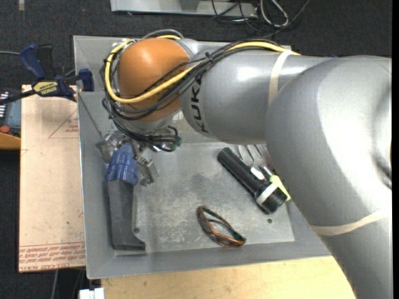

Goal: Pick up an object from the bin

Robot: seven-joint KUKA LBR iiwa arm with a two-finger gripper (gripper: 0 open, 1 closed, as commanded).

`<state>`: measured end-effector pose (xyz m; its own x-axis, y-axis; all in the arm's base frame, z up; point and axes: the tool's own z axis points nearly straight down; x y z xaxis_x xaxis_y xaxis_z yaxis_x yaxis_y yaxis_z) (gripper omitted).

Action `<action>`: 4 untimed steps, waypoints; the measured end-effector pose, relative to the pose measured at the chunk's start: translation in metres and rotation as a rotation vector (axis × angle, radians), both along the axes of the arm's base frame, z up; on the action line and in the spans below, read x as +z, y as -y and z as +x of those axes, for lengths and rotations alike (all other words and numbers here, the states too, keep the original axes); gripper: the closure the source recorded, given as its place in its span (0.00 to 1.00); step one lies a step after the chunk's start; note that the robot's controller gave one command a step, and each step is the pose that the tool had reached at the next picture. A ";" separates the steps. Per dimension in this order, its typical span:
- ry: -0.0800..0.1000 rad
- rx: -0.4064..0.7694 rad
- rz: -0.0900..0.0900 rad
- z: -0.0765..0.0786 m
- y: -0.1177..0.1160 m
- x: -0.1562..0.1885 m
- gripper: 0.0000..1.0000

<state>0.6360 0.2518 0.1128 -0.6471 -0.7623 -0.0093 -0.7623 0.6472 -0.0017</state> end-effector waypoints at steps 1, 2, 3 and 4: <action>0.009 0.054 -0.004 0.015 0.003 -0.042 0.00; 0.011 0.088 0.006 0.007 0.002 -0.042 1.00; 0.011 0.088 0.006 0.007 0.002 -0.042 1.00; 0.012 0.086 0.008 0.007 0.002 -0.033 1.00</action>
Offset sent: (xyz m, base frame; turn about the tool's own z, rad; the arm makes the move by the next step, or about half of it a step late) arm 0.0054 -0.0023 -0.0428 -0.0940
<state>0.6427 0.2498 0.0802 -0.5788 -0.8152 -0.0227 -0.8153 0.5790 -0.0064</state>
